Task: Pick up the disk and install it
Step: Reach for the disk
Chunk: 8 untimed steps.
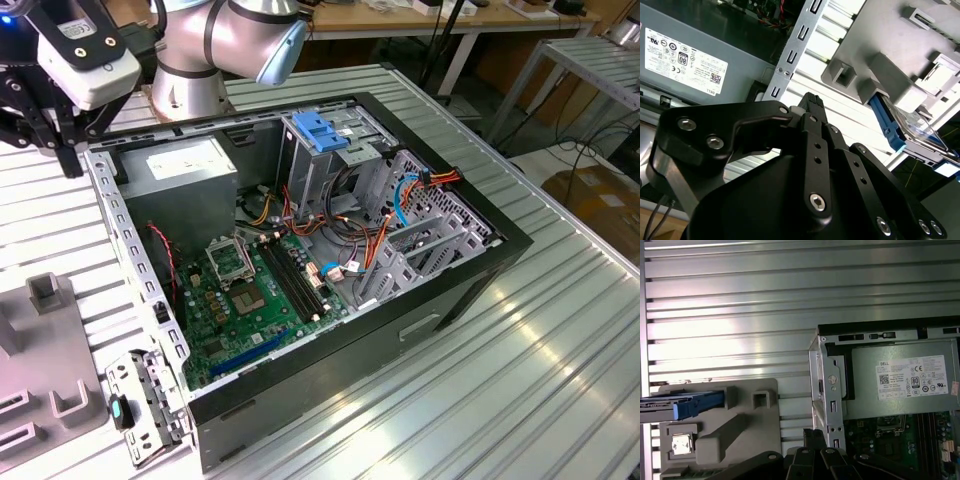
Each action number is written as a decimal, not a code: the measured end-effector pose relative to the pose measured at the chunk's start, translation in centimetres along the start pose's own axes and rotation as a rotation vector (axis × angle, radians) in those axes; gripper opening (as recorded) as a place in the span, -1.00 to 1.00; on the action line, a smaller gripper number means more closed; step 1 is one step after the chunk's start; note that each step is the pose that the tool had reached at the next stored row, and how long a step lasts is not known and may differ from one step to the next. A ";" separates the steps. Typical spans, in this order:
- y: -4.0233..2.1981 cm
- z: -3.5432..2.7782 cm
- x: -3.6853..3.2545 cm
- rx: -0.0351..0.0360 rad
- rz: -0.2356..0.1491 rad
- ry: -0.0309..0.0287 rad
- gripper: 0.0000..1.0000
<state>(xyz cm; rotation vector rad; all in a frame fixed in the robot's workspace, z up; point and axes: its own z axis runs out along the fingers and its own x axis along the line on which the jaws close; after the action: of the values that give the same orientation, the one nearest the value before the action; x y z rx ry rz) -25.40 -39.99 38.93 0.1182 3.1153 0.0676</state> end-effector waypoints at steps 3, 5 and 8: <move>-0.01 0.00 0.08 0.0000 0.000 0.0000 -0.79; -0.01 0.00 0.13 0.0000 0.000 0.0000 -0.79; -0.02 -0.01 0.21 0.0000 0.000 0.0001 -0.79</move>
<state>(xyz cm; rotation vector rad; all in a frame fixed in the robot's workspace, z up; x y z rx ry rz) -25.62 -39.99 38.93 0.1181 3.1153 0.0675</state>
